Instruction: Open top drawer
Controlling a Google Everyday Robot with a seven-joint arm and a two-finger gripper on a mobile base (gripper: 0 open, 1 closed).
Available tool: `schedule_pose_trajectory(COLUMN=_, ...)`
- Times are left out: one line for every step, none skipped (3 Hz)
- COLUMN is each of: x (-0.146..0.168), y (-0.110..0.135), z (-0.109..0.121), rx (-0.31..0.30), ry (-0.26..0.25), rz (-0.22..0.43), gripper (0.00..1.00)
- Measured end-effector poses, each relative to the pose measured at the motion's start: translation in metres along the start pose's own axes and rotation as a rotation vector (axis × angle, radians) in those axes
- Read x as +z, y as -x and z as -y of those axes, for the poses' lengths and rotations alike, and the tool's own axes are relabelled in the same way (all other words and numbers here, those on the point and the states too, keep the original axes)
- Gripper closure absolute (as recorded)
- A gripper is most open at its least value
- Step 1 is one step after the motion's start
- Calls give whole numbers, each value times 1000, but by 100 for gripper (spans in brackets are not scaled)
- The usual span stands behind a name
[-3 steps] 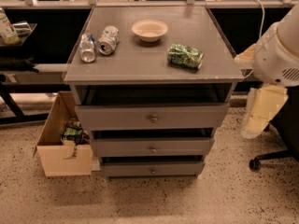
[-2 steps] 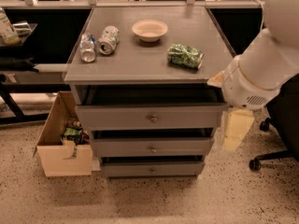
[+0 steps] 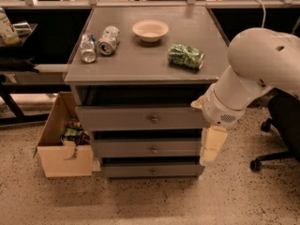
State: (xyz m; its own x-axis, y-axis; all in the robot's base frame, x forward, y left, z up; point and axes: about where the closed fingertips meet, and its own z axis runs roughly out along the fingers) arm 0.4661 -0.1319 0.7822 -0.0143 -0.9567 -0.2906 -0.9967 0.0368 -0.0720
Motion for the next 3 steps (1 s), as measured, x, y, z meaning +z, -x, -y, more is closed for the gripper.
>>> schedule_pose_trajectory(x=0, y=0, z=0, rx=0, ry=0, rz=0, gripper=0)
schedule_pose_trajectory(x=28, y=-10, z=19, rx=-29, ry=-24, rz=-22, gripper=0)
schedule_pose_trajectory(x=61, y=-22, z=49, rx=-66, ry=-79, rz=-31, gripper=0)
